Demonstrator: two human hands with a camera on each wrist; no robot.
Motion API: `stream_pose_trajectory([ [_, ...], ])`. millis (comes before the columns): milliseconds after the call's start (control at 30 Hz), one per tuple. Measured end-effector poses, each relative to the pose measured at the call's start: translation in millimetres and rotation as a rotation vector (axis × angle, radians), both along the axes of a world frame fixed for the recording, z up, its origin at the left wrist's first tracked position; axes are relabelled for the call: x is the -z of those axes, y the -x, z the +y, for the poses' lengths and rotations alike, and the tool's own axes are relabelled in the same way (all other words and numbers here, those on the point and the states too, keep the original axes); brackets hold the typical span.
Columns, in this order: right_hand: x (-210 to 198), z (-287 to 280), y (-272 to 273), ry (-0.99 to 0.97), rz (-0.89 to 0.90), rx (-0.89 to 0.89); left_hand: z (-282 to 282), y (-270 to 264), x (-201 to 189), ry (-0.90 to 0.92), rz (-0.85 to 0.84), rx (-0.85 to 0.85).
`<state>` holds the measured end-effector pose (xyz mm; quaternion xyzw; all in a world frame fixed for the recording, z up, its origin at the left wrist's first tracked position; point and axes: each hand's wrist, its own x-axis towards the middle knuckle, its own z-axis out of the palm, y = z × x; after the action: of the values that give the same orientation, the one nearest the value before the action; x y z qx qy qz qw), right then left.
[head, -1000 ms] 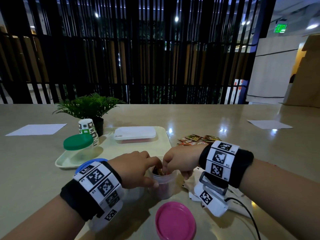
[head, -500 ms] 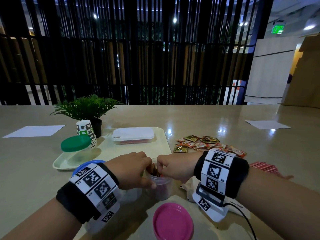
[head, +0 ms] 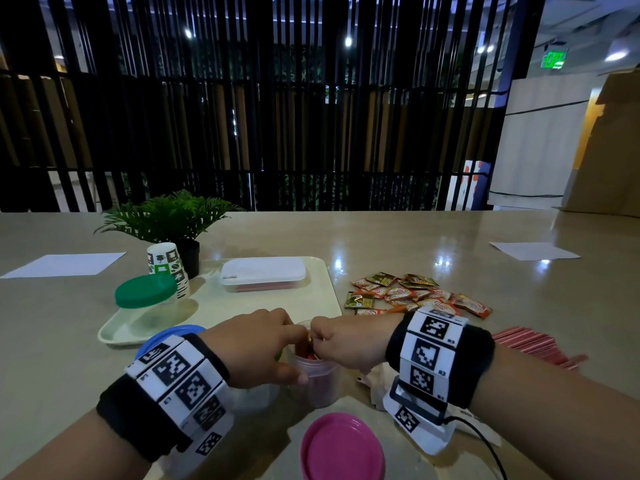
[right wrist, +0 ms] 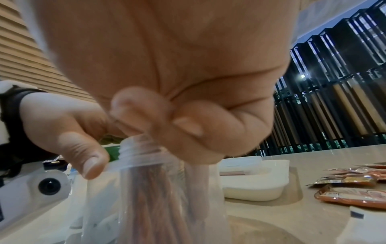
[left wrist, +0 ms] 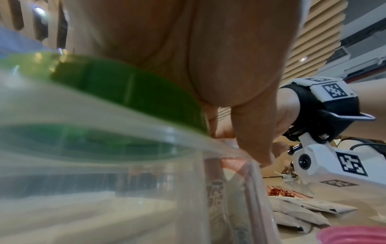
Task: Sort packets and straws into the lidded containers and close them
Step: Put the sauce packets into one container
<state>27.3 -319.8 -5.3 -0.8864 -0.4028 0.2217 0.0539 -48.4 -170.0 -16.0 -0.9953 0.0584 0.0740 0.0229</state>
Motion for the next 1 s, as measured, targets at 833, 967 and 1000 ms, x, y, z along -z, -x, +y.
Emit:
stream_pose_trajectory([
  [833,-38.5,-19.8,-91.6,-0.392,-0.145,0.261,4.2,0.5,3.1,0.055,-0.053,0.038],
  [967,-6.5,-22.6,-134.7,0.14,-0.306,0.236,4.1,0.4,3.3,0.056,-0.058,0.041],
  [1000,1.1,-21.6,-138.8,0.224,-0.296,0.212,4.4,0.4,3.3,0.058,-0.057,0.041],
])
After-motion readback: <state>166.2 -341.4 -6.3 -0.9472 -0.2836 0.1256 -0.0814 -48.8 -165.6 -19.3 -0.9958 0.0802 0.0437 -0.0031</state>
